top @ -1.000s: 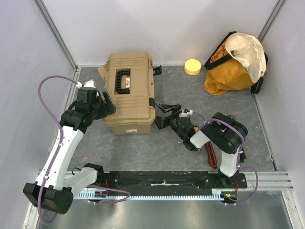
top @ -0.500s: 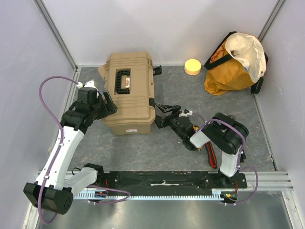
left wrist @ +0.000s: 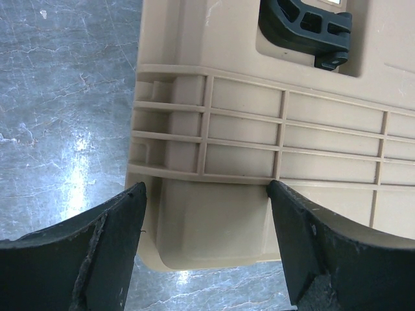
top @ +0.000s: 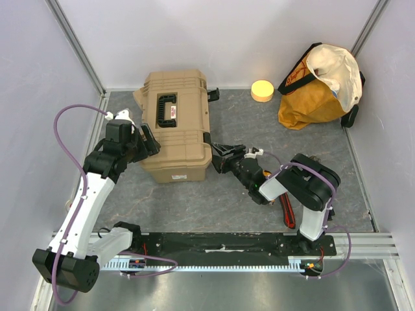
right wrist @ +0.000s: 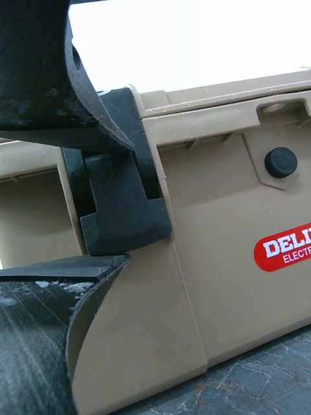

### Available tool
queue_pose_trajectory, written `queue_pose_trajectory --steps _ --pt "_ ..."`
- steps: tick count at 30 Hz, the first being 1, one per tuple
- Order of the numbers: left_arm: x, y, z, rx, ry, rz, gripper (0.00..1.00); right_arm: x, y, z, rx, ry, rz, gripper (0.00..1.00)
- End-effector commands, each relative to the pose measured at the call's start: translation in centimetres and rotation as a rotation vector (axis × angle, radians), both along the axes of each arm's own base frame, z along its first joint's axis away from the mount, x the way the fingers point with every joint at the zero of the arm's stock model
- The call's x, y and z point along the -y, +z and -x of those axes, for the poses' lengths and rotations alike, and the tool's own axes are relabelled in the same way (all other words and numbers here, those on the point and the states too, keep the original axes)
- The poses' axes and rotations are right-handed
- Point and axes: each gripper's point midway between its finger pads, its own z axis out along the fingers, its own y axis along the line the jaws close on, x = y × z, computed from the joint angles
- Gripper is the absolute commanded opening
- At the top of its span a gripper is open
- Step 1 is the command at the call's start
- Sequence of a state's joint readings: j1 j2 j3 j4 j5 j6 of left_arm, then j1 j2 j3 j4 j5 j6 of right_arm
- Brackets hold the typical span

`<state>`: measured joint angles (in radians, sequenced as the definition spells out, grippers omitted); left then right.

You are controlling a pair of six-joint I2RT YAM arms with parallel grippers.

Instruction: Pack the tool kit

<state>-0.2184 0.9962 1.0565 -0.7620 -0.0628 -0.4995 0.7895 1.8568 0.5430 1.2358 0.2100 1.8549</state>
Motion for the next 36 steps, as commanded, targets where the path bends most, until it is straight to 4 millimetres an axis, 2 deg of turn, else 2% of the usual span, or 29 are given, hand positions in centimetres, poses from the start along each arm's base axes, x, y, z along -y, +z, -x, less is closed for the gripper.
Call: queue_pose_trajectory --steps 1,8,14,19,21,24,26,28,30,34,36 --pt "-0.6 -2.1 1.2 -0.081 -0.001 -0.043 0.83 0.6 12.4 2.1 0.365 0.016 -0.211 0.37" --pt "-0.7 -2.1 1.3 -0.079 -0.001 -0.051 0.83 0.1 10.5 1.7 0.315 0.021 -0.062 0.31" --pt "-0.8 -1.8 1.3 -0.067 -0.001 -0.052 0.83 0.3 8.9 1.3 0.280 0.008 0.113 0.31" --pt "-0.9 -1.6 1.4 -0.057 -0.001 -0.055 0.83 1.5 10.1 1.0 0.315 -0.042 0.235 0.34" --pt "-0.9 -1.4 1.3 -0.052 0.000 -0.056 0.83 1.7 10.6 0.9 0.321 -0.049 0.278 0.42" --pt "-0.9 -1.2 1.2 -0.049 0.002 -0.055 0.83 2.0 10.5 0.8 0.302 -0.049 0.356 0.69" --pt "-0.8 -1.2 1.2 -0.049 0.000 -0.053 0.83 2.3 10.5 0.9 0.302 -0.057 0.373 0.84" --pt "-0.9 -1.2 1.1 -0.051 0.003 -0.054 0.83 2.6 10.6 0.9 0.305 -0.064 0.381 0.94" --pt "-0.8 -1.2 1.1 -0.051 0.001 -0.052 0.83 2.5 11.1 1.0 0.330 -0.059 0.386 0.97" --pt "-0.8 -1.2 1.1 -0.051 -0.002 -0.056 0.83 0.9 11.5 0.9 0.373 0.001 0.434 0.98" --pt "-0.9 -1.2 1.1 -0.050 -0.005 -0.059 0.83 0.0 10.6 0.6 0.361 0.047 0.494 0.98"
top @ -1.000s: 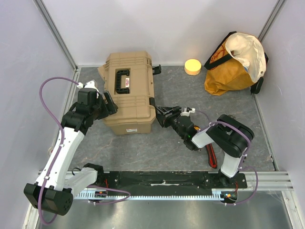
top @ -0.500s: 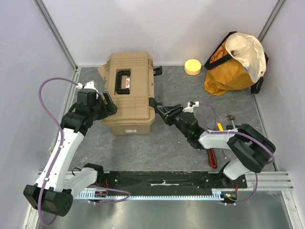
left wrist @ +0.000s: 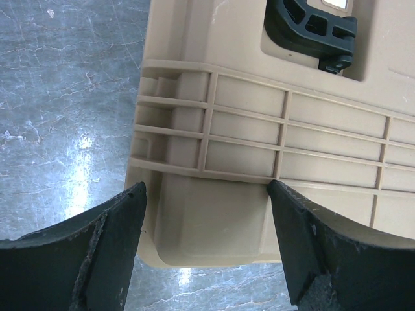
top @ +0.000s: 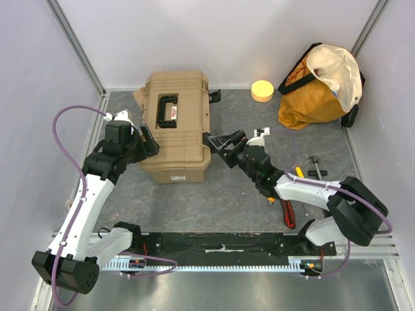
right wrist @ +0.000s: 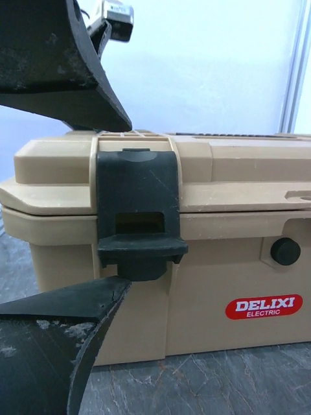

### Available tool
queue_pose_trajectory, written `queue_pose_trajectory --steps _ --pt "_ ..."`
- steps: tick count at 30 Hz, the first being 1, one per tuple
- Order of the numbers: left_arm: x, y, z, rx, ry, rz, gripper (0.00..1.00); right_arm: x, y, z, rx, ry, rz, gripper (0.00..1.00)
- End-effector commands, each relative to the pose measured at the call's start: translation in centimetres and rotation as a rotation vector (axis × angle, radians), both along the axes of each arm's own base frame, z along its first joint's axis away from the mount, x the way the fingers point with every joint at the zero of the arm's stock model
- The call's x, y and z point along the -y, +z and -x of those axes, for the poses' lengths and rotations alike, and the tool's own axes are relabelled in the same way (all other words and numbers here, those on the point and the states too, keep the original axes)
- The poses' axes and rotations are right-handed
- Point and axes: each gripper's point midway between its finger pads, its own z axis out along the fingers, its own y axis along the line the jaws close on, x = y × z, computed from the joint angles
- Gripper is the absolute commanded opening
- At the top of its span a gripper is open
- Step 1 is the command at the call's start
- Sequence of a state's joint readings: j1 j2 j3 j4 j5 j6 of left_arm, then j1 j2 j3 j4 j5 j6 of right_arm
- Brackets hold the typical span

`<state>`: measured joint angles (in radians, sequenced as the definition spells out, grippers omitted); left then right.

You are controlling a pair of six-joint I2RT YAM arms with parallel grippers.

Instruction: Pack the tool kit

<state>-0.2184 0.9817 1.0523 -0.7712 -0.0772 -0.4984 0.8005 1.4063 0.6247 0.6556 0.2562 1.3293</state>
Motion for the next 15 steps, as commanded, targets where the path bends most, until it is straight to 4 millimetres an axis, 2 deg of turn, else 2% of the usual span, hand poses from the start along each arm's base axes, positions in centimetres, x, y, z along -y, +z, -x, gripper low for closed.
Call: queue_pose_trajectory --steps 1,9,12,15 --pt "-0.5 -1.2 0.9 -0.052 -0.016 -0.050 0.83 -2.4 3.8 -1.0 0.090 0.065 0.042 0.98" --pt "-0.5 -1.6 1.0 -0.061 -0.019 -0.047 0.83 -3.7 0.6 -1.6 0.022 0.094 0.276 0.98" --pt "-0.5 -1.5 1.0 -0.061 -0.021 -0.047 0.83 -2.6 -0.8 -2.0 -0.013 0.046 0.335 0.98" --pt "-0.4 -1.2 0.9 -0.052 -0.020 -0.045 0.83 -0.3 -2.0 -2.0 -0.040 -0.032 0.375 0.98"
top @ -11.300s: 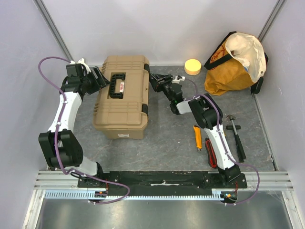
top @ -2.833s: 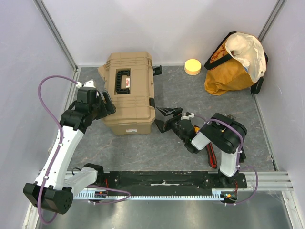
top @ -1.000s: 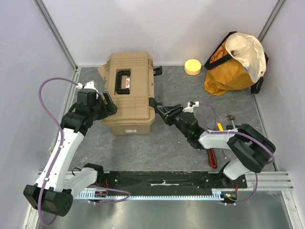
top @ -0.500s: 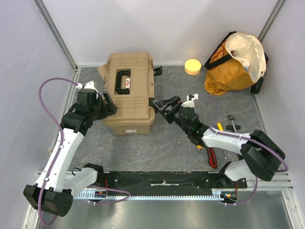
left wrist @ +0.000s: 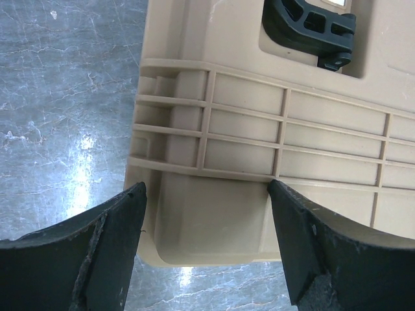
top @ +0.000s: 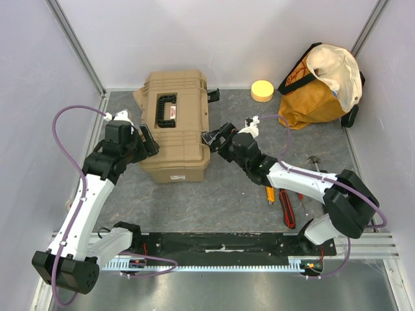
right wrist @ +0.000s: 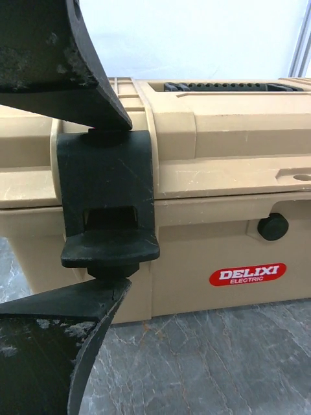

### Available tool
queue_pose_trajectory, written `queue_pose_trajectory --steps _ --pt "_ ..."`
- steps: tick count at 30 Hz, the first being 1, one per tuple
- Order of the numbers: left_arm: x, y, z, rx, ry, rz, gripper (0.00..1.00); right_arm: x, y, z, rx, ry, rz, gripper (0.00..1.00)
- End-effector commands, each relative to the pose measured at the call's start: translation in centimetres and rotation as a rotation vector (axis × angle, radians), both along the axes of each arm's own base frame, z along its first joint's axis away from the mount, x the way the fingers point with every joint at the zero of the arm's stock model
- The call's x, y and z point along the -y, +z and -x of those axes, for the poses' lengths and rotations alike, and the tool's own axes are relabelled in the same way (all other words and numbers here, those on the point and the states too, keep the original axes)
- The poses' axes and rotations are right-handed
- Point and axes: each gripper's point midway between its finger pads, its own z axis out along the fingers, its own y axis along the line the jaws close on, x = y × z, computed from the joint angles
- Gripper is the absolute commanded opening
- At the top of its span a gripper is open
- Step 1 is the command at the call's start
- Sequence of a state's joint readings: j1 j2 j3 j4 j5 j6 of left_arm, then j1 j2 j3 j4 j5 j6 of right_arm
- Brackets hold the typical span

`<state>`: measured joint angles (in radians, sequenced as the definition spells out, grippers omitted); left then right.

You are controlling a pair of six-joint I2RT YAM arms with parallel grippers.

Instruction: Pack the tool kit

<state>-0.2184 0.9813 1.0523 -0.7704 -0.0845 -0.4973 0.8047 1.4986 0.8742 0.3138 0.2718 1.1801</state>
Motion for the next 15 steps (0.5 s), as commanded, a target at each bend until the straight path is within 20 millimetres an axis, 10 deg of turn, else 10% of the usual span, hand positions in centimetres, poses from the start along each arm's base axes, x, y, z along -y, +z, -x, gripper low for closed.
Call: queue_pose_trajectory --steps 1,15 --pt "-0.4 -1.1 0.9 -0.050 -0.022 -0.043 0.83 2.4 -1.5 0.3 0.014 -0.078 0.138 0.97" --pt "-0.5 3.7 -0.1 0.050 -0.027 -0.046 0.83 11.3 5.2 0.8 0.189 -0.312 0.283 0.98"
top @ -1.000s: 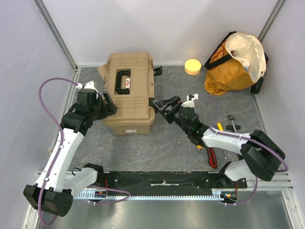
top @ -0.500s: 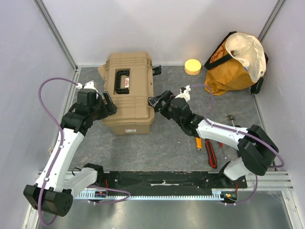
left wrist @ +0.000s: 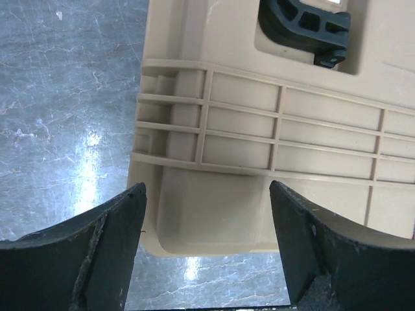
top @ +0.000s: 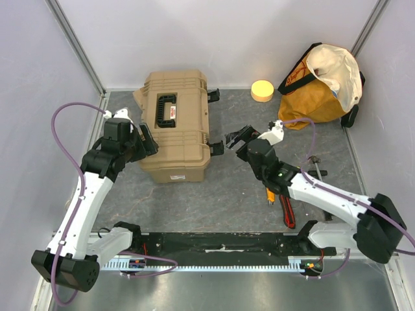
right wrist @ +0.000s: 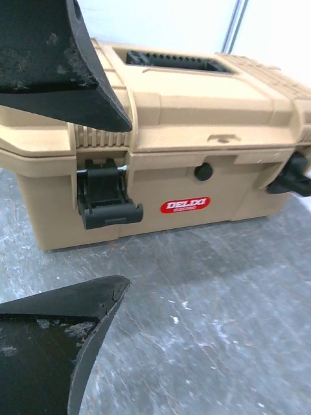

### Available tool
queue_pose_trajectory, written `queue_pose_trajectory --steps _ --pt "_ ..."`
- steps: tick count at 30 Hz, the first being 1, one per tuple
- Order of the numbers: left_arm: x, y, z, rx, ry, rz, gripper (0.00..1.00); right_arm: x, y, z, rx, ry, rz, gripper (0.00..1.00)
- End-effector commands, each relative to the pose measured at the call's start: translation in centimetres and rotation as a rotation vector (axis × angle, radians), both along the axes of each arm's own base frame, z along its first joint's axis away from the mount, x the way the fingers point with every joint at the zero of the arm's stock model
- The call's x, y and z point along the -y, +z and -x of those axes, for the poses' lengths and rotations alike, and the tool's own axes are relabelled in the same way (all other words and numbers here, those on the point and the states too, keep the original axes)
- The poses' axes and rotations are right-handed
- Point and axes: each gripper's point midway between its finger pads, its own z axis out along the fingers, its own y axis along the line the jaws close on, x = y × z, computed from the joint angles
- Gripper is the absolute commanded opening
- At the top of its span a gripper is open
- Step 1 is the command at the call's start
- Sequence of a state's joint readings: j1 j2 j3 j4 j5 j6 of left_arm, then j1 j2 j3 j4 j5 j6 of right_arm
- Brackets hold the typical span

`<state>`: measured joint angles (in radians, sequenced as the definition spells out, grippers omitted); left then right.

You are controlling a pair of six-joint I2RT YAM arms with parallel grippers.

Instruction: Pack the tool kit

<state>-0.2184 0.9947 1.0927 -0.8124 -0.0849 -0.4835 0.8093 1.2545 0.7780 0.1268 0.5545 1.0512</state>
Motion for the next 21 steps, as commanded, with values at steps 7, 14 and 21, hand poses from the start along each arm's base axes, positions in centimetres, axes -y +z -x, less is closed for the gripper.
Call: queue_pose_trajectory --steps 7,14,21 --pt "-0.7 7.4 -0.9 0.168 -0.002 -0.030 0.83 -2.7 12.8 -1.2 0.264 0.205 0.211 0.98" --pt "-0.9 10.3 -0.2 0.250 -0.003 -0.020 0.83 -11.5 14.1 -3.5 0.239 0.469 0.319 0.86" --pt "-1.0 11.8 1.1 0.309 -0.014 -0.011 0.83 -18.1 12.1 -4.4 0.204 0.564 0.341 0.84"
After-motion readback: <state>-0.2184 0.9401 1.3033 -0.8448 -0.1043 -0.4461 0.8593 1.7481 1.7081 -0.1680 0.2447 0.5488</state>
